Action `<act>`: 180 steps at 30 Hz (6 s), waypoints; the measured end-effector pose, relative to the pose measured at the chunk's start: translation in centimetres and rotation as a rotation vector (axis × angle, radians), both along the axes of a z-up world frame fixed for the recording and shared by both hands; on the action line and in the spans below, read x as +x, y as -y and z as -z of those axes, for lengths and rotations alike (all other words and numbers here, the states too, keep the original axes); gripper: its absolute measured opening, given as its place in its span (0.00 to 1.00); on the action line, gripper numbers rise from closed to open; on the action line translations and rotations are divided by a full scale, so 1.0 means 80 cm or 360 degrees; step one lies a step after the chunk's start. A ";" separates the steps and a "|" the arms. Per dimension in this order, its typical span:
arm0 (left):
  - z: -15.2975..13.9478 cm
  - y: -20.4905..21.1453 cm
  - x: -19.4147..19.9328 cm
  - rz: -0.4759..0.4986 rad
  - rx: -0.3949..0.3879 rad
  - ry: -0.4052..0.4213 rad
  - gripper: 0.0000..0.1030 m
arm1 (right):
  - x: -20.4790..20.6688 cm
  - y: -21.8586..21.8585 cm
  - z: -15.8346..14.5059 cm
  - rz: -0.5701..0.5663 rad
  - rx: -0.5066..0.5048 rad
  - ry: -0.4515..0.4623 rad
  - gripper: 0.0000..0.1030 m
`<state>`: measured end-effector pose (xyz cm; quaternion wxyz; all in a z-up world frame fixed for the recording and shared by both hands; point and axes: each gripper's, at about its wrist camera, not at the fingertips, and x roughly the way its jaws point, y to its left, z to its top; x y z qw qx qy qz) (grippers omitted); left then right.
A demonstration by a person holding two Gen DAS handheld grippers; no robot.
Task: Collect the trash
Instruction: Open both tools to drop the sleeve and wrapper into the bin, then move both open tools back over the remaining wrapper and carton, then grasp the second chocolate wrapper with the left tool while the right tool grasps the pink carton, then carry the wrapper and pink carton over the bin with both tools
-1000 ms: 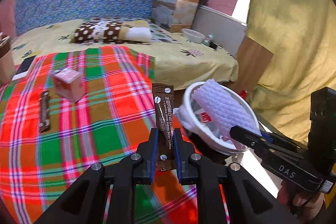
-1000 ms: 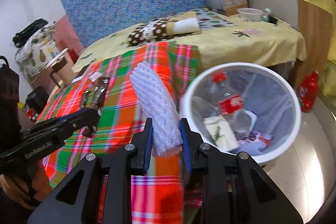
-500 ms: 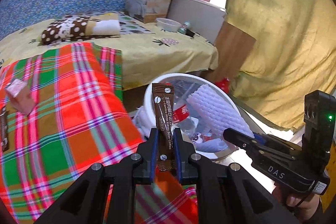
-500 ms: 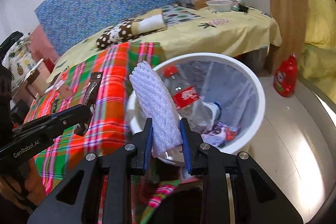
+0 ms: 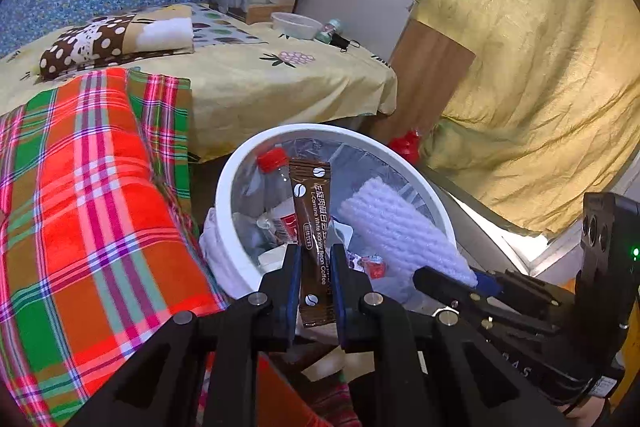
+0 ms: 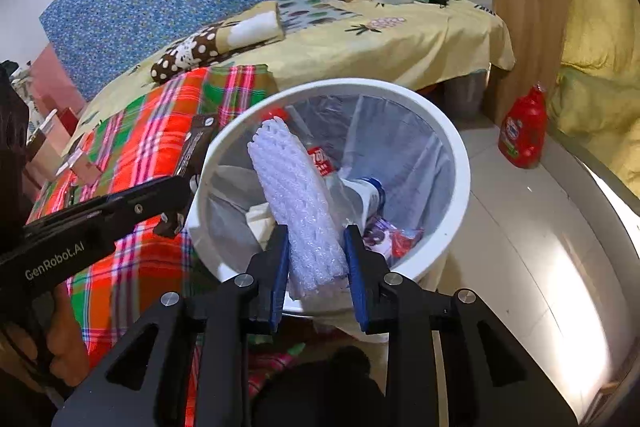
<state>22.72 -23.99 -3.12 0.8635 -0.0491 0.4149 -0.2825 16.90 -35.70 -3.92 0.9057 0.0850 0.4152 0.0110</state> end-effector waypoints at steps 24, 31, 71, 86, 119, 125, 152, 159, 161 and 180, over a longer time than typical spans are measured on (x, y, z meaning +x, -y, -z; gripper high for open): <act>-0.025 -0.054 -0.025 -0.0111 -0.0075 0.0040 0.32 | -0.012 -0.014 -0.025 0.0004 -0.0015 0.0116 0.38; -0.040 -0.093 -0.051 -0.0191 -0.0078 0.0077 0.32 | -0.023 -0.045 -0.038 -0.0105 -0.0008 0.0174 0.38; -0.038 -0.283 -0.133 -0.0750 -0.0004 0.0111 0.32 | -0.038 -0.189 -0.044 -0.0654 0.0062 0.0216 0.38; -0.036 -0.334 -0.106 -0.0917 0.0098 0.0096 0.32 | -0.013 -0.224 -0.056 -0.0741 0.0050 0.0247 0.51; 0.039 -0.384 0.020 -0.1027 0.0192 -0.0119 0.22 | 0.092 -0.306 -0.036 -0.1010 -0.0074 0.0180 0.55; 0.034 -0.395 -0.001 -0.1029 0.0149 -0.0113 0.21 | 0.115 -0.314 -0.024 -0.1028 -0.0094 0.0125 0.58; 0.024 -0.416 -0.032 -0.1041 0.0093 -0.0095 0.21 | 0.112 -0.343 -0.016 -0.1038 -0.0089 0.0101 0.38; 0.012 -0.403 -0.049 -0.1018 0.0098 -0.0068 0.21 | 0.088 -0.329 -0.026 -0.1004 -0.0066 0.0124 0.38; 0.006 -0.398 -0.055 -0.1010 0.0102 -0.0055 0.21 | 0.080 -0.323 -0.031 -0.0991 -0.0050 0.0131 0.38; -0.034 -0.337 -0.108 -0.0890 0.0116 0.0060 0.21 | 0.011 -0.262 -0.055 -0.0848 0.0036 0.0218 0.38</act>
